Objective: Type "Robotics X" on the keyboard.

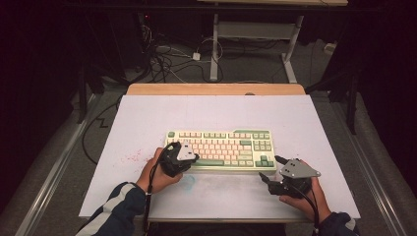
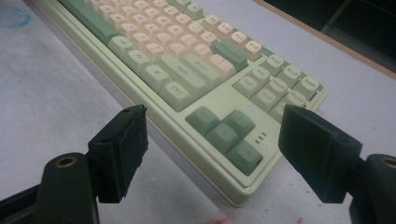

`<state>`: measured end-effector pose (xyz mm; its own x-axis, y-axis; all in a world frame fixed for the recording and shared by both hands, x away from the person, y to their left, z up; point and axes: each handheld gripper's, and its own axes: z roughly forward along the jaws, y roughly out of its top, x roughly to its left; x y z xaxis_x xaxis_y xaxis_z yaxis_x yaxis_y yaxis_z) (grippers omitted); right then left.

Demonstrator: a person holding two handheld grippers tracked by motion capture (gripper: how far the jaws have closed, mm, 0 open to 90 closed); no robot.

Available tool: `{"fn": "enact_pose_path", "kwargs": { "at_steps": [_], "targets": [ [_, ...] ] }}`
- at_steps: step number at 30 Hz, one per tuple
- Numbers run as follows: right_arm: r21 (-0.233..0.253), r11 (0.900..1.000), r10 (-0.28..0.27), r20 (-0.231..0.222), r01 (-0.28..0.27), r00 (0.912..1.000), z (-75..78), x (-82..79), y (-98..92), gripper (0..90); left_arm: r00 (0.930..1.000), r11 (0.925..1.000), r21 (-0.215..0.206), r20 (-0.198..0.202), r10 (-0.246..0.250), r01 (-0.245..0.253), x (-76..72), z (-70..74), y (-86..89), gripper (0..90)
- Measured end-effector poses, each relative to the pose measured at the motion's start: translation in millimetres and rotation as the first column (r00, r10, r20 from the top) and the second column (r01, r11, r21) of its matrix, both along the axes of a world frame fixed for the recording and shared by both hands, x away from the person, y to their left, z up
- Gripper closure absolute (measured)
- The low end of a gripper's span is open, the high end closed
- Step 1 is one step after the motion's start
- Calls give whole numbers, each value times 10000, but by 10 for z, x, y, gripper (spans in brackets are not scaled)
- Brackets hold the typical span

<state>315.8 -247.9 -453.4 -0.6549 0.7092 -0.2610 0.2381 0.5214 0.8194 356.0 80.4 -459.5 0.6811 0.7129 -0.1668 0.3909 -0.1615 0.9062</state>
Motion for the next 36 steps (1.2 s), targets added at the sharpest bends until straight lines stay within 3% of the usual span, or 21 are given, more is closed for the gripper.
{"fn": "enact_pose_path", "kwargs": {
  "at_steps": [6,12,19,21,26,36],
  "targets": [
    [-4,10000,23,-21,-23,10000,-3,-2,12,246,9994,9996,-224,299,149,-142,-6,46,55,784],
    [25,10000,-19,-5,19,10000,3,-6,3,246,9953,9985,-407,886,388,-353,-13,85,100,585],
    [17,10000,-43,41,43,10000,8,0,-12,246,9907,9975,-434,1218,608,-559,-31,97,151,329],
    [32,10000,-61,41,61,10000,10,1,-17,246,9903,9961,-714,1255,599,-512,-45,118,178,263],
    [36,9999,-109,119,109,9999,19,-10,-27,246,9840,9934,-1021,1638,694,-531,-96,150,258,216],
    [78,9998,-187,141,186,9997,25,-15,-32,246,9817,9917,-842,1561,1094,-971,-130,70,440,207]
  ]
}}
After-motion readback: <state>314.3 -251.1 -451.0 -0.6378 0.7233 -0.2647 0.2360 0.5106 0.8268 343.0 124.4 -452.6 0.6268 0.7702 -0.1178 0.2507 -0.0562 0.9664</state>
